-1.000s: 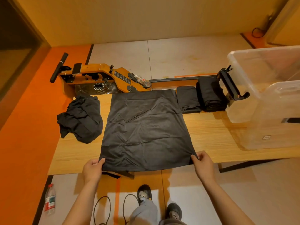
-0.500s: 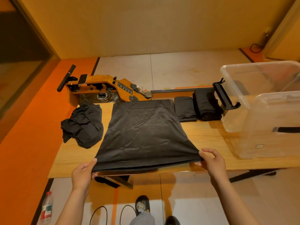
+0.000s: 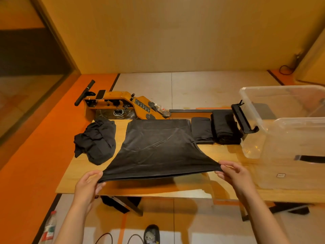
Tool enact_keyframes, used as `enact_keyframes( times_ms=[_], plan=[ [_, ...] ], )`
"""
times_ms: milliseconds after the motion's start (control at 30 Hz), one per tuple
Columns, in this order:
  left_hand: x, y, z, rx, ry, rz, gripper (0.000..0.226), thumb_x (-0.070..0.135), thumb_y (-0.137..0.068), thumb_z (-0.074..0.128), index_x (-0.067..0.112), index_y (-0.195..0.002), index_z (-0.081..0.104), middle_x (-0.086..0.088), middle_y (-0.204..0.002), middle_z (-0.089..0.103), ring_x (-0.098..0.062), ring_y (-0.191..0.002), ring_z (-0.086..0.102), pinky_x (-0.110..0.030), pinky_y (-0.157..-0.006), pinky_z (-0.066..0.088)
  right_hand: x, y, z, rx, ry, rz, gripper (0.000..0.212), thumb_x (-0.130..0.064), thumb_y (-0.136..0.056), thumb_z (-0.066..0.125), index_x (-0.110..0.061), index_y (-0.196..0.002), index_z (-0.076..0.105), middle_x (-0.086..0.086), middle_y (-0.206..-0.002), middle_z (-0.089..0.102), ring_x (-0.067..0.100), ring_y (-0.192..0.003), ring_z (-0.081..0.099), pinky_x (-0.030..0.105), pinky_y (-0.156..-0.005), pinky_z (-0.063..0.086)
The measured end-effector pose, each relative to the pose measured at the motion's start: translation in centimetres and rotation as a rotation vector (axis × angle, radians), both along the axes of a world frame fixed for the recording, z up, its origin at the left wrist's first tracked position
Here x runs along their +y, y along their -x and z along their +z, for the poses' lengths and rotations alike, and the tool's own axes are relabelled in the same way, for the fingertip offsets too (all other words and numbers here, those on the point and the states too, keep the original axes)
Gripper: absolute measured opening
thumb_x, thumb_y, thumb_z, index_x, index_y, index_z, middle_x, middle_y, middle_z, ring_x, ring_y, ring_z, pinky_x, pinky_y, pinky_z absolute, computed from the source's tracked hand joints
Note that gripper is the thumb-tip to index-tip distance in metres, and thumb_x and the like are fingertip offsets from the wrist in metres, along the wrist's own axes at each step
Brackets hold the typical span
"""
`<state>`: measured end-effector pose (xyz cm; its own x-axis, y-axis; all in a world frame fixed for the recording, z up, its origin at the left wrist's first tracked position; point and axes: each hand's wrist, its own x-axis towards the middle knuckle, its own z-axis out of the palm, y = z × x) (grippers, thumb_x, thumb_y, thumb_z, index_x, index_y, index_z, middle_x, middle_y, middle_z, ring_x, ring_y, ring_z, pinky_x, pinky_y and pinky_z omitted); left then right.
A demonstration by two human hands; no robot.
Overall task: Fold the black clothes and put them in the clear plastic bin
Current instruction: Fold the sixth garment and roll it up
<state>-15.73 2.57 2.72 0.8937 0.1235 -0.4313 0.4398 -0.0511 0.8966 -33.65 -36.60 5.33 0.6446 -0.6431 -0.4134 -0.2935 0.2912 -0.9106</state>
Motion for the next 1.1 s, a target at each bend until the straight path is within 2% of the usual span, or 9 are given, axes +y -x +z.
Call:
enact_keyframes(
  times_ms=[133, 333, 400, 500, 600, 733, 867, 967, 1100],
  plan=[
    [-0.5, -0.8, 2.4, -0.036, 0.066, -0.019, 0.011, 0.007, -0.093, 0.060, 0.010, -0.102, 0.065, -0.017, -0.112, 0.064, -0.020, -0.090, 0.065, -0.015, -0.066, 0.057, -1.1, -1.0, 1.7, -0.083, -0.045, 0.034, 0.014, 0.003, -0.093, 0.054, -0.003, -0.097, 0.067, 0.018, -0.088, 0.071, 0.018, -0.072, 0.072, 0.018, -0.062, 0.057],
    [-1.8, -2.3, 7.8, -0.033, 0.197, -0.023, 0.014, 0.001, -0.092, 0.057, 0.009, -0.099, 0.066, -0.010, -0.104, 0.065, -0.018, -0.092, 0.063, -0.016, -0.062, 0.058, -3.4, -2.6, 5.3, -0.172, -0.061, 0.030, 0.016, 0.001, -0.093, 0.054, -0.006, -0.097, 0.067, 0.015, -0.094, 0.070, 0.019, -0.080, 0.073, 0.021, -0.068, 0.059],
    [-2.1, -2.9, 9.6, -0.039, 0.232, -0.034, 0.016, 0.001, -0.092, 0.056, 0.009, -0.102, 0.066, -0.011, -0.106, 0.065, -0.018, -0.097, 0.062, -0.024, -0.075, 0.059, -4.0, -3.1, 6.7, -0.192, -0.050, 0.068, 0.018, 0.002, -0.092, 0.054, -0.008, -0.100, 0.067, 0.016, -0.096, 0.070, 0.018, -0.083, 0.072, 0.019, -0.067, 0.058],
    [-2.5, -3.8, 11.9, -0.082, 0.272, -0.072, 0.019, -0.002, -0.092, 0.055, 0.009, -0.102, 0.066, -0.011, -0.109, 0.065, -0.017, -0.101, 0.061, -0.034, -0.096, 0.045, -4.4, -4.0, 8.9, -0.213, 0.031, 0.157, 0.032, 0.009, -0.086, 0.059, -0.013, -0.109, 0.066, 0.013, -0.097, 0.068, 0.010, -0.085, 0.072, 0.015, -0.068, 0.056],
    [-3.0, -4.6, 14.3, -0.161, 0.210, -0.160, 0.028, -0.006, -0.088, 0.059, 0.015, -0.104, 0.067, -0.006, -0.107, 0.068, -0.014, -0.104, 0.061, -0.030, -0.096, 0.042, -4.7, -5.0, 10.9, -0.250, 0.106, 0.166, 0.037, 0.011, -0.084, 0.062, -0.017, -0.108, 0.067, 0.009, -0.095, 0.070, 0.013, -0.089, 0.072, 0.016, -0.073, 0.057],
    [-3.4, -6.3, 16.8, -0.280, 0.103, -0.167, 0.029, -0.005, -0.086, 0.062, 0.017, -0.103, 0.069, -0.009, -0.112, 0.068, -0.019, -0.105, 0.063, -0.029, -0.087, 0.046, -5.2, -6.7, 13.3, -0.335, 0.153, 0.104, 0.025, 0.008, -0.087, 0.060, -0.008, -0.104, 0.068, 0.014, -0.098, 0.072, 0.023, -0.092, 0.071, 0.022, -0.075, 0.059],
    [-4.0, -7.3, 20.0, -0.464, -0.108, -0.167, 0.024, -0.001, -0.085, 0.067, 0.020, -0.094, 0.071, -0.009, -0.112, 0.067, -0.025, -0.107, 0.061, -0.033, -0.090, 0.045, -5.6, -8.0, 16.5, -0.457, 0.186, 0.069, 0.018, 0.006, -0.091, 0.056, -0.003, -0.103, 0.067, 0.014, -0.091, 0.073, 0.021, -0.087, 0.073, 0.022, -0.074, 0.059],
    [-4.6, -7.5, 22.8, -0.607, -0.283, -0.183, 0.023, 0.000, -0.081, 0.072, 0.017, -0.096, 0.072, -0.006, -0.108, 0.066, -0.021, -0.106, 0.058, -0.035, -0.091, 0.040, -6.3, -9.0, 18.7, -0.536, 0.248, 0.030, 0.014, 0.003, -0.091, 0.057, -0.003, -0.100, 0.067, 0.012, -0.083, 0.075, 0.020, -0.080, 0.073, 0.021, -0.070, 0.059],
    [-5.3, -8.2, 26.0, -0.719, -0.287, -0.168, 0.029, -0.009, -0.076, 0.073, 0.011, -0.098, 0.071, -0.007, -0.103, 0.068, -0.017, -0.097, 0.062, -0.028, -0.085, 0.042, -7.1, -10.7, 21.9, -0.623, 0.325, -0.013, 0.011, 0.002, -0.092, 0.057, -0.004, -0.096, 0.066, 0.004, -0.074, 0.075, 0.019, -0.074, 0.073, 0.018, -0.064, 0.057]
  ],
)
